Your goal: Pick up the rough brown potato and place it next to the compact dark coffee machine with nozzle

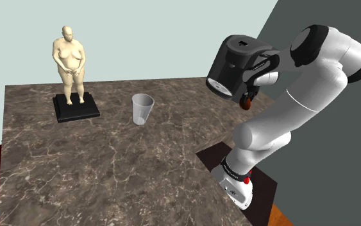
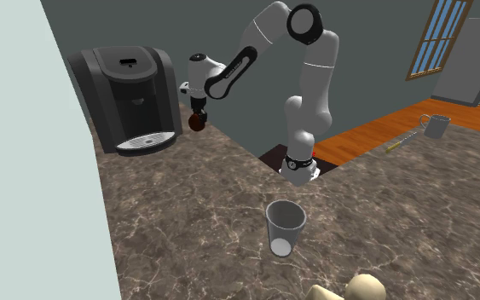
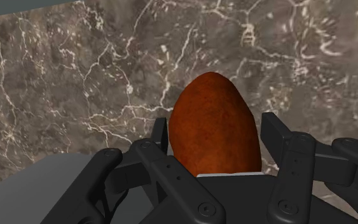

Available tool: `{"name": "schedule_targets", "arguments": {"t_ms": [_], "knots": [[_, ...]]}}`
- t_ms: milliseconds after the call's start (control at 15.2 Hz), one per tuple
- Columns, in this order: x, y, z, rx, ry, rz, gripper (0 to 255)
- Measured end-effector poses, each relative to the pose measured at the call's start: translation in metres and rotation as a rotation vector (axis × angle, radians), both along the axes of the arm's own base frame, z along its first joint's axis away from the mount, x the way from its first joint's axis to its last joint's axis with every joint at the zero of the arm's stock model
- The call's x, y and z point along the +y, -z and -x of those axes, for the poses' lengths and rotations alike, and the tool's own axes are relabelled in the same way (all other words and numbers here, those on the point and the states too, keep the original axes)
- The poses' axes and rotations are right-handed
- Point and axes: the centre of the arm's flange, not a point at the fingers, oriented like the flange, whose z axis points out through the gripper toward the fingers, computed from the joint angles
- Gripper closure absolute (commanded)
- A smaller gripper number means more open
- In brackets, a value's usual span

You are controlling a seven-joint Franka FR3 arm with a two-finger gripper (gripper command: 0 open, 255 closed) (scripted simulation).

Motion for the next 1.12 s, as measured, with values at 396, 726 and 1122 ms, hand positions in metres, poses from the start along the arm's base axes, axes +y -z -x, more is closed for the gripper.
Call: {"name": "schedule_targets", "arguments": {"t_ms": [396,726,1122], "knots": [[-0.002,0.023,-0.001,-0.009,-0.004,0.013,255],[-0.002,0.024,-0.001,-0.013,-0.005,0.018,255],[0.0,0.03,0.002,-0.001,0.0,0.001,0]]}}
